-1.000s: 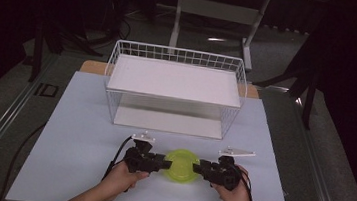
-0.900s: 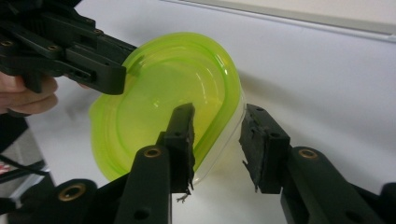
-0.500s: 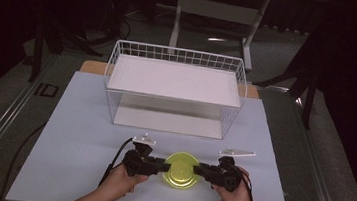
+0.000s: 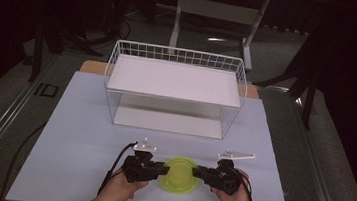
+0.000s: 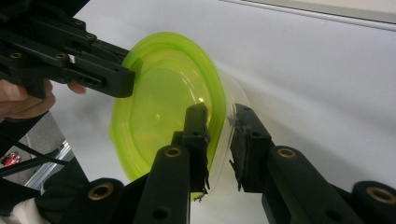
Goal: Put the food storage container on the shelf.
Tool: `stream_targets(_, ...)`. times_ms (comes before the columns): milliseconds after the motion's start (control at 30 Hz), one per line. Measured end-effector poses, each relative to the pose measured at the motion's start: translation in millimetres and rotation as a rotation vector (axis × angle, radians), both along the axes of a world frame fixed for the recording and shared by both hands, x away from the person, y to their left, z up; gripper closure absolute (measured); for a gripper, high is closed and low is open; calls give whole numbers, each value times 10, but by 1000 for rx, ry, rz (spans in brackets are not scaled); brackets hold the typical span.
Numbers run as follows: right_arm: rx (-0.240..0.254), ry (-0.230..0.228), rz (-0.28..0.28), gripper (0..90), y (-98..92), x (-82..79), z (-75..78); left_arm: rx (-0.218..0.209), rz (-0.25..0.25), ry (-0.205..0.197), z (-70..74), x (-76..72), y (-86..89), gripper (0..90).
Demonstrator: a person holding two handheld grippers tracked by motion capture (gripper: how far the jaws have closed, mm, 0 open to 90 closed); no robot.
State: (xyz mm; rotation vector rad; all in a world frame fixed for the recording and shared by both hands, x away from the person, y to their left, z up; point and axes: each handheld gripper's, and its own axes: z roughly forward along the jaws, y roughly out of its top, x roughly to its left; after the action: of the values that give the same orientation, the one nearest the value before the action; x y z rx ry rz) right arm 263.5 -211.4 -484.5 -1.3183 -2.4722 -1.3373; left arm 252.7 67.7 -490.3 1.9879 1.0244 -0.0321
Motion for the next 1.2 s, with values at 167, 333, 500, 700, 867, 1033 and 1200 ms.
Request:
stream_targets(167,16,14,14,787,3,-20,14,-16,9,17,-8,-22,30,791)
stream_targets(333,14,-8,16,807,16,-74,54,-16,12,-22,61,-61,53,811)
stream_targets(500,31,-42,10,807,37,-66,188,-42,13,-76,233,-42,118,812)
stream_targets(700,44,-84,-2,807,114,13,345,-52,29,-109,373,47,206,813)
stream_targets(867,41,-100,-19,806,236,173,398,-42,60,-124,436,197,295,813)
stream_targets(1033,46,-104,-45,804,366,364,382,-16,69,-138,457,386,382,813)
stream_targets(1200,29,-106,-77,800,475,521,299,-2,82,-154,385,550,428,813)
